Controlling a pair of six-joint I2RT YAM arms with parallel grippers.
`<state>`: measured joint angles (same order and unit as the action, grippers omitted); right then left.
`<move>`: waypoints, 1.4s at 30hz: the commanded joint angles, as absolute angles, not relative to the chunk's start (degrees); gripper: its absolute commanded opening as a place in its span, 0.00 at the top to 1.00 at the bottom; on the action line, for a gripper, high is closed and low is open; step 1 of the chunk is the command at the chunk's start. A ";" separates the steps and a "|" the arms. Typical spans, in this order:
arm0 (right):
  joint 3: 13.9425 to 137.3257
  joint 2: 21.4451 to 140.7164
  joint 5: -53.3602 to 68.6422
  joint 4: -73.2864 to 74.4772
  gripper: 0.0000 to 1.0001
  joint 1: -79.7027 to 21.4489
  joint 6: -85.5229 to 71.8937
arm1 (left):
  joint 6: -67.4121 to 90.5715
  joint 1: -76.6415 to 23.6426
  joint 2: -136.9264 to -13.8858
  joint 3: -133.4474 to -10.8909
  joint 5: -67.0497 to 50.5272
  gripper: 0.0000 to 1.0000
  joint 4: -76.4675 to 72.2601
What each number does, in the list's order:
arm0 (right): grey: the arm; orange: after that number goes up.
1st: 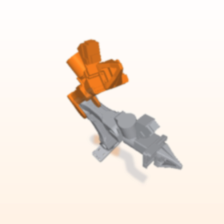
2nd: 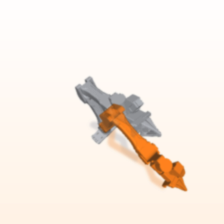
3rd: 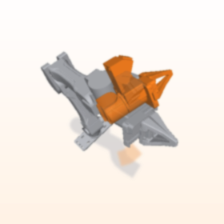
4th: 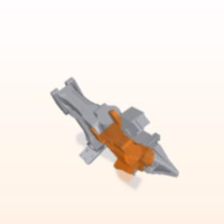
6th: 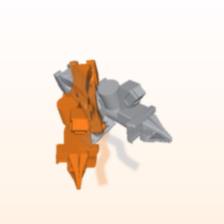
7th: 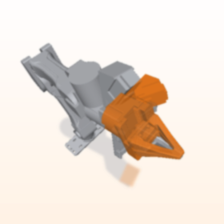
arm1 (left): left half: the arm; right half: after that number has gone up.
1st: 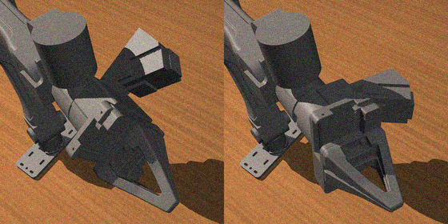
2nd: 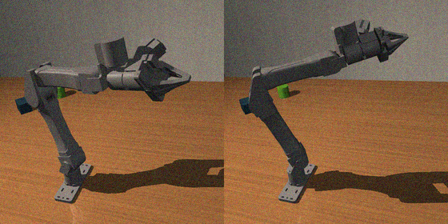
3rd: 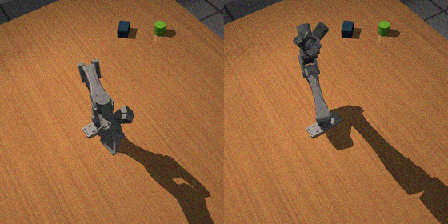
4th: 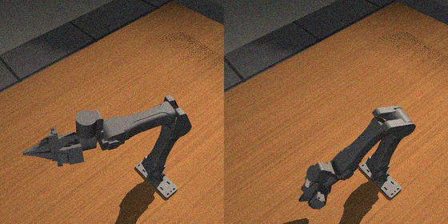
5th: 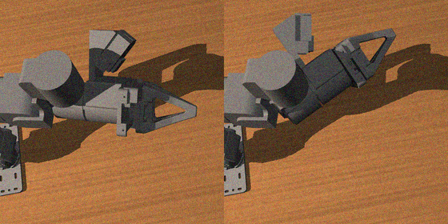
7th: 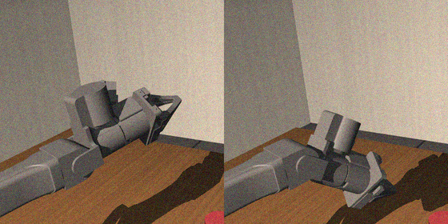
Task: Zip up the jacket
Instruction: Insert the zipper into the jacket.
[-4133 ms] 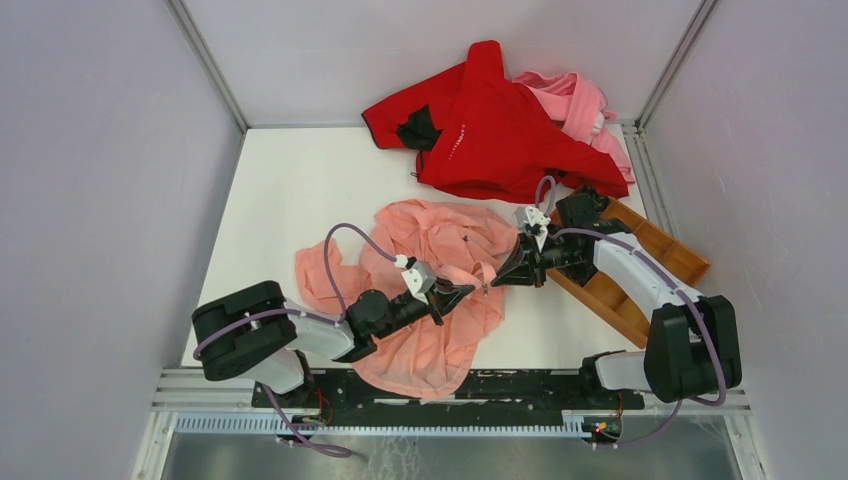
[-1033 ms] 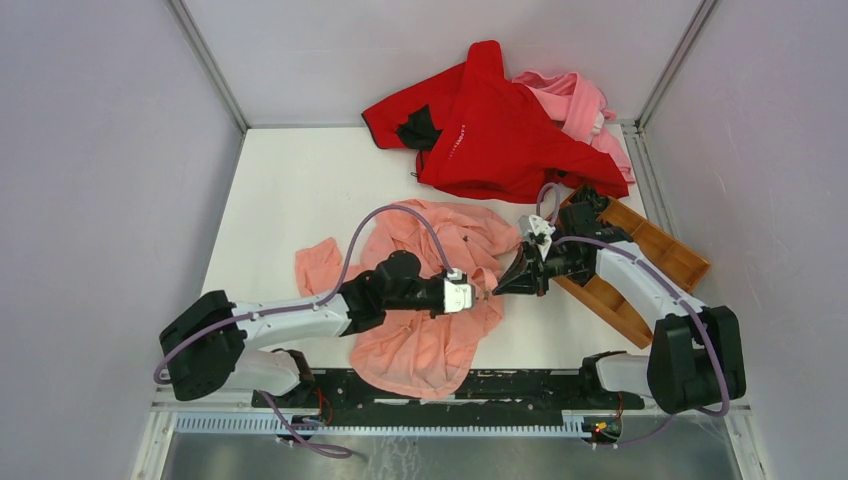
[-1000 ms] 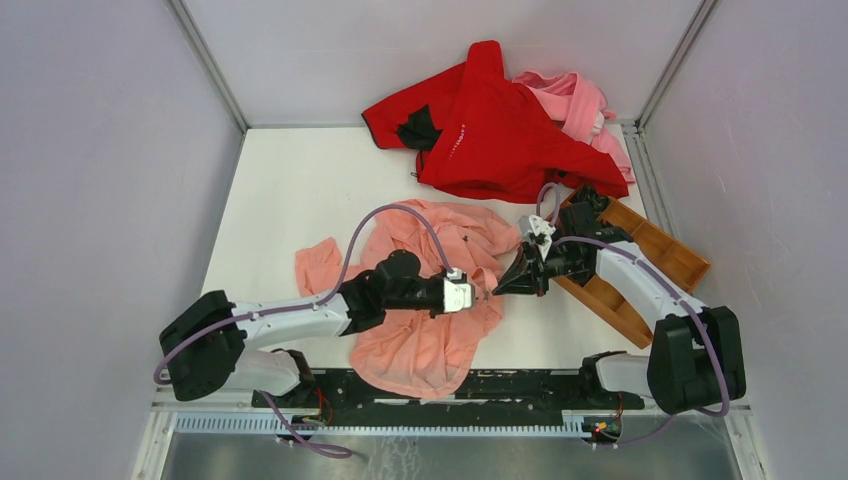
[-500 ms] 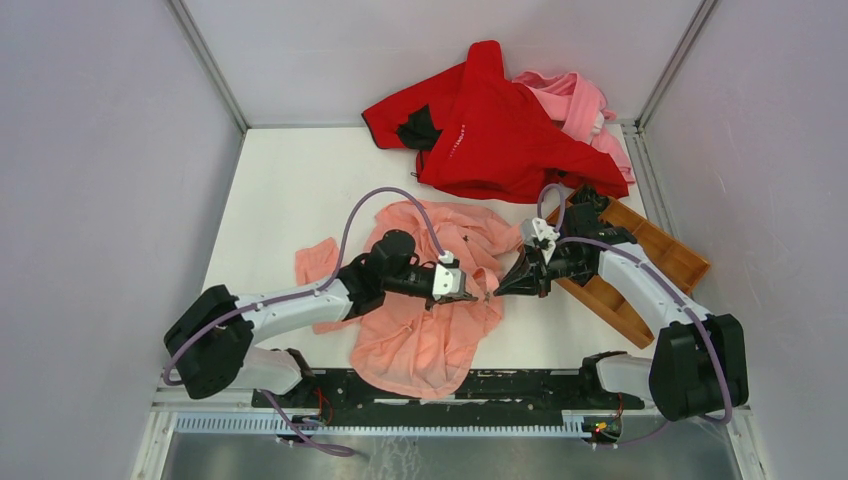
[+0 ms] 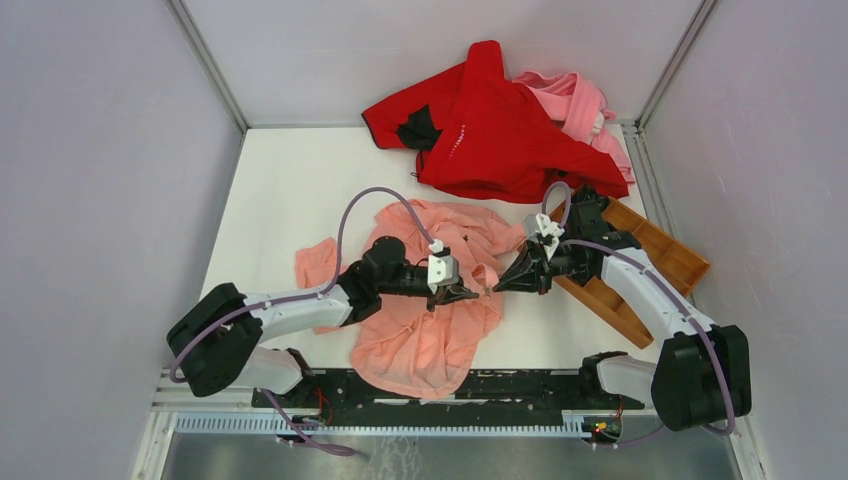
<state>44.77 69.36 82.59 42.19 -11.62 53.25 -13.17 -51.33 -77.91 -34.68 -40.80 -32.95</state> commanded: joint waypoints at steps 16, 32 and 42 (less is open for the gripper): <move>43.42 68.64 87.01 35.77 1.00 -11.70 47.47 | 4.67 -51.24 -78.59 -29.06 -33.73 0.86 -54.11; 45.43 70.31 88.51 38.55 1.00 -10.86 48.67 | 8.33 -51.25 -79.98 -31.11 -35.31 0.98 -50.04; 46.85 72.12 88.51 41.47 1.00 -10.92 49.52 | 4.99 -52.84 -81.44 -33.36 -31.57 0.98 -45.92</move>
<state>43.99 71.22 86.06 39.75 -11.07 47.83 6.35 -51.68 -80.27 -30.44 -34.00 -47.44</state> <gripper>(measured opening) 0.010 0.040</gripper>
